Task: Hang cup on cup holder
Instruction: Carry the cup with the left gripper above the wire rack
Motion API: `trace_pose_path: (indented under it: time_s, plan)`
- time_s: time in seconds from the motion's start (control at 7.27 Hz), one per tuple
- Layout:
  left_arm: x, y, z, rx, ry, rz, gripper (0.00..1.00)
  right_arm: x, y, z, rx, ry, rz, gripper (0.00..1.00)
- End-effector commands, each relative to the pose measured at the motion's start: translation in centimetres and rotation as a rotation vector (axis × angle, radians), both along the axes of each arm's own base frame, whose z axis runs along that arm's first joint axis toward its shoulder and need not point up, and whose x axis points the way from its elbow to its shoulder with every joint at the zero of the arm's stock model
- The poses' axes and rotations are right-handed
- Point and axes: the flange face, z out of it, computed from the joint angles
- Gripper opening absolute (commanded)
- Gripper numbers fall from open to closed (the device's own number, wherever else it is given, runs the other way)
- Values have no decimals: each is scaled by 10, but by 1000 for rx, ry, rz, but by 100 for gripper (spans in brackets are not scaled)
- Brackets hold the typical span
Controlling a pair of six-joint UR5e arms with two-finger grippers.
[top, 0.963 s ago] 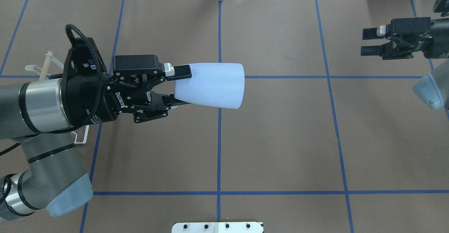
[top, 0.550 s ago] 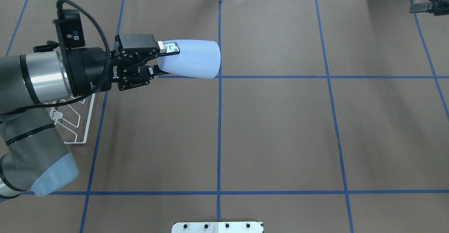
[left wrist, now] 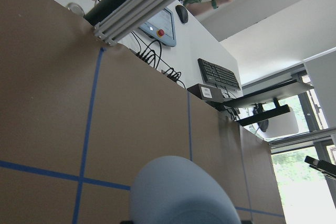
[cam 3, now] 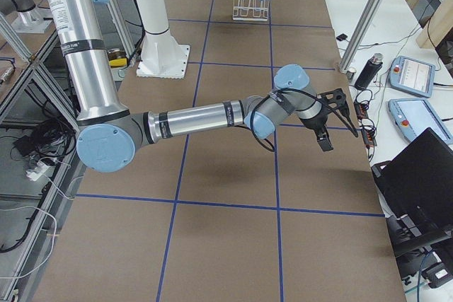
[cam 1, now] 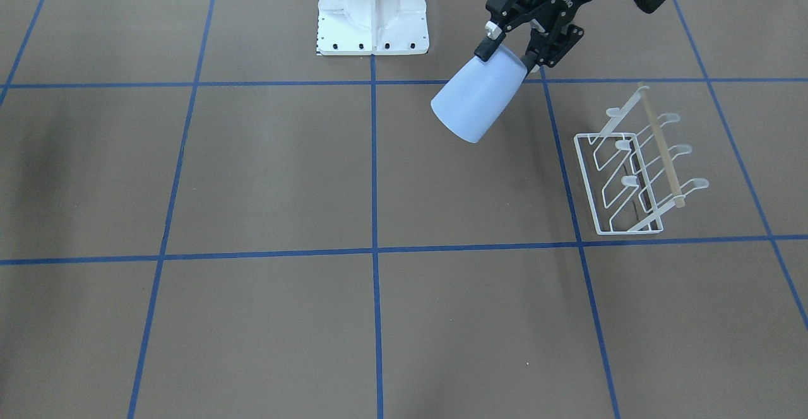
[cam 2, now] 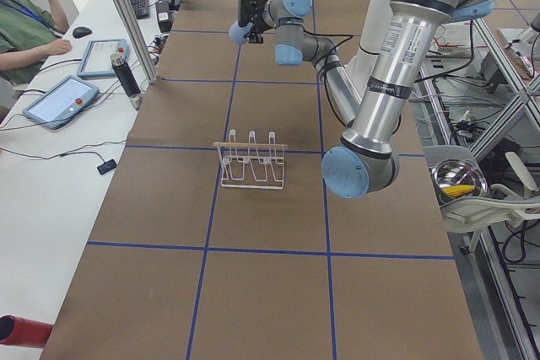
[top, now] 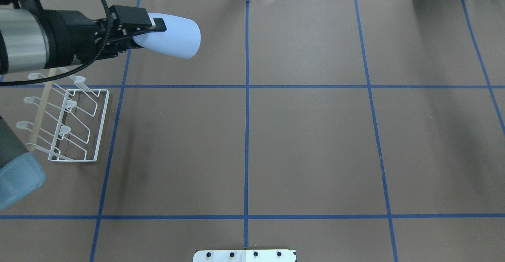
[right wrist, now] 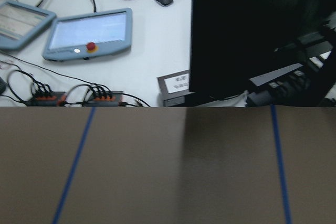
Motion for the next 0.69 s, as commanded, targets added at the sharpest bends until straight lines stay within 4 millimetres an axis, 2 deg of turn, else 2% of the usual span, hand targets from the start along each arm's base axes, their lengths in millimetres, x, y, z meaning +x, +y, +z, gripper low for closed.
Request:
trace_pose_path:
  time_s: [0.0, 0.14, 0.28, 0.55]
  plan:
    - [-45, -9, 9, -7, -330, -28, 0, 9, 3, 36, -155, 146, -136, 100]
    - [-59, -17, 22, -40, -439, 32, 0, 5, 8, 48, -238, 163, -202, 100]
    - [-71, -22, 37, -52, -520, 85, 0, 3, 1, 36, -313, 152, -258, 100]
    - [-66, -28, 75, -131, -727, 221, 0, 1, 0, 21, -460, 160, -339, 100]
